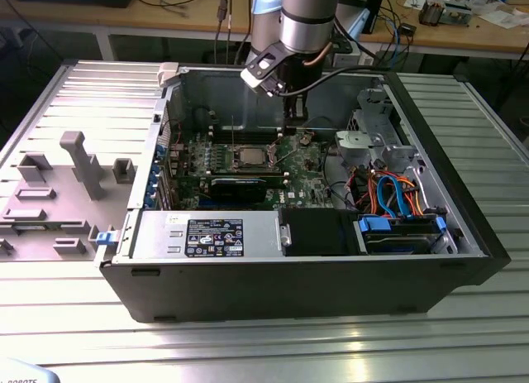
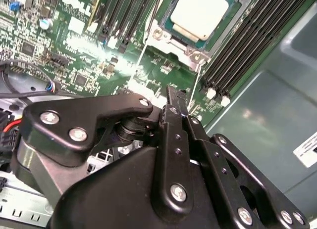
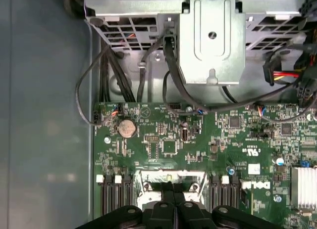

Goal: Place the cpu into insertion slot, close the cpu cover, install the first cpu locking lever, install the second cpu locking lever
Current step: 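Close the cpu cover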

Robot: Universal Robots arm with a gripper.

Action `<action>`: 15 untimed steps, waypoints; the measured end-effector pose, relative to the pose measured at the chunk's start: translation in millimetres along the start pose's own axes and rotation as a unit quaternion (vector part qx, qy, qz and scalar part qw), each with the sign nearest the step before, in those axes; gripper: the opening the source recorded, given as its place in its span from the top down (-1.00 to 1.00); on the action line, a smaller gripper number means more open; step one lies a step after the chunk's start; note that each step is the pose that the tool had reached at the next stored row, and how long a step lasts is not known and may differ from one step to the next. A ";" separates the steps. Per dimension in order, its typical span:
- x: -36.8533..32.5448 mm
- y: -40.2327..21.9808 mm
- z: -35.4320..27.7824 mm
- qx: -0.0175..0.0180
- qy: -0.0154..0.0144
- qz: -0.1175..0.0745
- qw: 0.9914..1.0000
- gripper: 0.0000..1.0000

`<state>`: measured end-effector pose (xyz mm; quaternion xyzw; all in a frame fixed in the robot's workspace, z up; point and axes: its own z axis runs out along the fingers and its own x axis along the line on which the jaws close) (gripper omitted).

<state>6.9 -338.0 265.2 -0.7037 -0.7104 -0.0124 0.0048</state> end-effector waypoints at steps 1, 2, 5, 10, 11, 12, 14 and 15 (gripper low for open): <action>0.0 1.9 0.0 0.000 0.000 0.000 1.000 0.79; 0.0 3.4 0.1 0.000 0.000 0.000 1.000 0.79; -0.1 4.7 0.0 0.000 0.000 0.000 1.000 0.79; -0.1 5.5 0.1 0.000 0.000 0.000 1.000 0.79; -0.1 5.8 0.1 0.000 0.000 0.000 1.000 0.79; -0.1 6.1 0.0 0.000 0.000 0.000 1.000 0.79; -0.1 6.7 0.1 0.000 0.000 0.000 1.000 0.79; -0.1 7.2 0.1 0.000 0.000 0.000 1.000 0.79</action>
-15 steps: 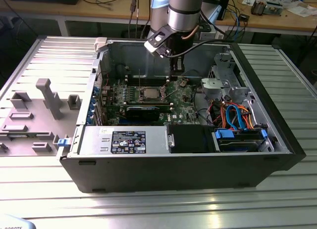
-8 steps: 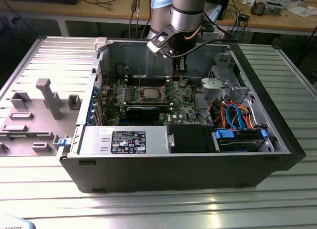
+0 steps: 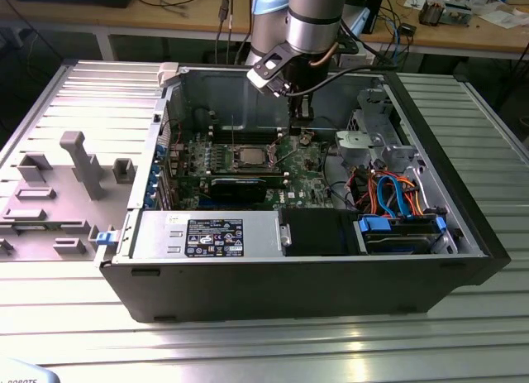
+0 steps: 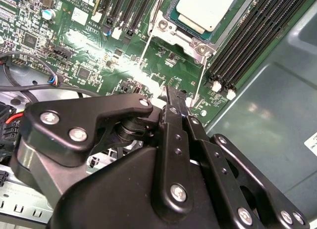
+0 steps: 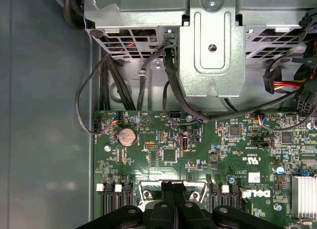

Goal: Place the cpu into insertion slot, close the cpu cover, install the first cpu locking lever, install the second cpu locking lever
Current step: 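Close the cpu cover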

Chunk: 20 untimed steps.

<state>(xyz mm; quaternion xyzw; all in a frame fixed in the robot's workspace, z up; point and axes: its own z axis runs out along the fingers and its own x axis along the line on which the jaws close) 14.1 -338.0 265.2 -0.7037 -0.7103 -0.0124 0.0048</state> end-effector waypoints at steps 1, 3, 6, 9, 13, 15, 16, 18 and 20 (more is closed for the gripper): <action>0.0 0.0 0.0 0.000 0.000 0.000 1.000 0.79; 0.0 0.0 0.0 0.000 0.000 0.000 1.000 0.79; 0.0 0.1 0.0 0.000 0.000 0.000 1.000 0.79; 0.0 0.1 0.0 0.000 0.000 0.000 1.000 0.79; -0.1 4.5 0.2 0.000 0.000 0.000 1.000 0.79; 0.5 14.2 1.8 0.000 -0.001 0.000 1.000 0.79; 0.9 19.6 3.1 0.000 -0.001 0.000 1.000 0.79; 1.0 24.4 6.9 0.000 -0.001 -0.007 1.000 0.79; 0.9 24.5 13.2 0.002 -0.001 -0.017 1.000 0.79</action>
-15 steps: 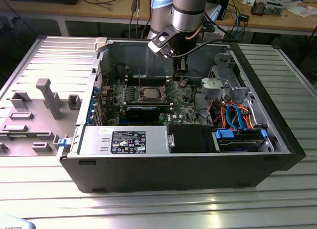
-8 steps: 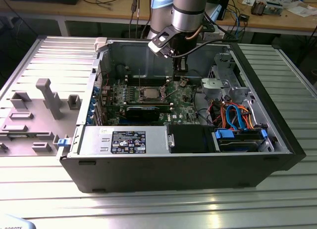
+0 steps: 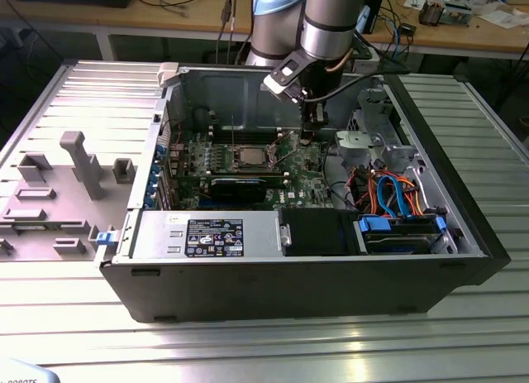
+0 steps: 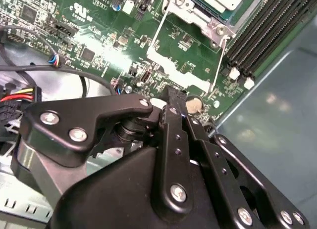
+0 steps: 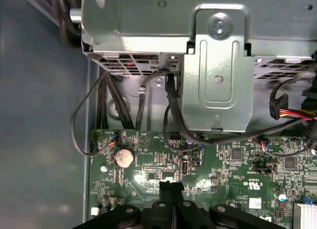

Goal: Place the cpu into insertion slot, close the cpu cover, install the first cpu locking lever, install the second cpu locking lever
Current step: 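Close the cpu cover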

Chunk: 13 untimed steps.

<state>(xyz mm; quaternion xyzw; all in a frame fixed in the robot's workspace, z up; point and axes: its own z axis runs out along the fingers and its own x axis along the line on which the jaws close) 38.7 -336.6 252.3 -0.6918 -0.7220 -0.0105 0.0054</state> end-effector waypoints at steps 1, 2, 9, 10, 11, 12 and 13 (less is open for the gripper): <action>0.0 0.0 1.9 0.001 0.000 0.000 1.000 0.79; 0.0 0.0 3.7 0.001 0.000 0.000 1.000 0.79; 0.3 -11.2 9.8 0.005 0.000 0.000 1.000 0.79; 0.4 -12.8 9.7 0.005 0.000 0.000 1.000 0.79; 0.4 -14.4 9.7 0.005 0.000 0.000 1.000 0.79; 0.4 -14.5 9.7 0.005 0.000 0.000 1.000 0.79; 0.4 -14.7 9.7 0.005 0.000 0.000 1.000 0.79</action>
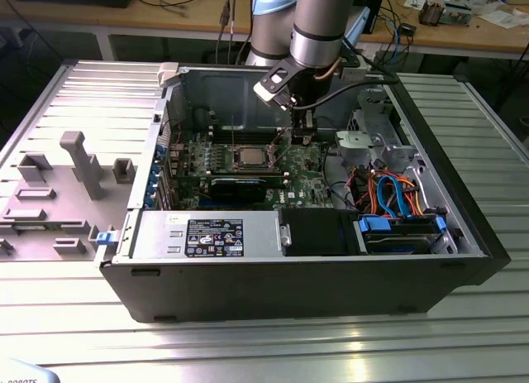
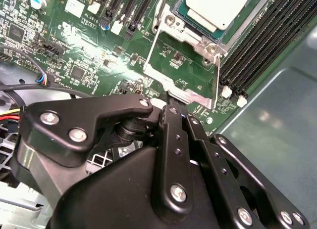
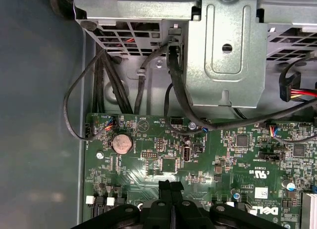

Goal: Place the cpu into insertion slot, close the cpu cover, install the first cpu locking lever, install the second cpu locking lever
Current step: 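Close the cpu cover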

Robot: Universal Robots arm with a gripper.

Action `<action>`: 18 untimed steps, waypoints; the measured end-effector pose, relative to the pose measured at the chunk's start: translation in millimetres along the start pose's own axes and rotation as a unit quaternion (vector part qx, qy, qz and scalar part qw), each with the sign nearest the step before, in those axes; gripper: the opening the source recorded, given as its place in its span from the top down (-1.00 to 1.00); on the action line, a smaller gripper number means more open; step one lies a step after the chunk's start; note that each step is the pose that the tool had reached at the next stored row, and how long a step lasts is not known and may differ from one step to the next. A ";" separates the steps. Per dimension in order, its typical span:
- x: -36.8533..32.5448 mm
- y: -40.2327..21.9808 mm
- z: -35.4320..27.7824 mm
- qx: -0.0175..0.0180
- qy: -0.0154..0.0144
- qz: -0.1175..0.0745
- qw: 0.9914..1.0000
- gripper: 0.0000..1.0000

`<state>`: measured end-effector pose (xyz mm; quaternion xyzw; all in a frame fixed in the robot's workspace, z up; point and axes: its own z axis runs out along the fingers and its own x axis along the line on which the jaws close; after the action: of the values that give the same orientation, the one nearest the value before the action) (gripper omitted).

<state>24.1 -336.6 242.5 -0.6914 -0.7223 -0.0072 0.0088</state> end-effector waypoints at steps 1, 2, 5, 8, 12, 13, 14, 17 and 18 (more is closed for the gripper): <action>0.0 -0.3 0.0 0.000 0.000 0.000 1.000 0.79; 0.0 -0.6 0.0 0.000 0.000 0.000 1.000 0.79; 0.1 -1.2 0.0 0.000 0.000 0.000 1.000 0.79; 0.1 -1.7 0.0 0.000 0.000 0.000 1.000 0.79; 0.1 -2.4 0.0 0.000 0.000 0.000 1.000 0.79; 0.1 -2.5 0.0 0.000 0.000 0.000 1.000 0.79; 0.1 -2.7 0.0 0.000 0.000 0.000 1.000 0.79; 0.1 -3.3 0.0 0.000 0.000 0.000 1.000 0.79; 0.1 -3.4 0.0 0.000 0.000 0.000 1.000 0.79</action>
<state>20.7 -336.6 242.4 -0.6914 -0.7224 -0.0072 0.0088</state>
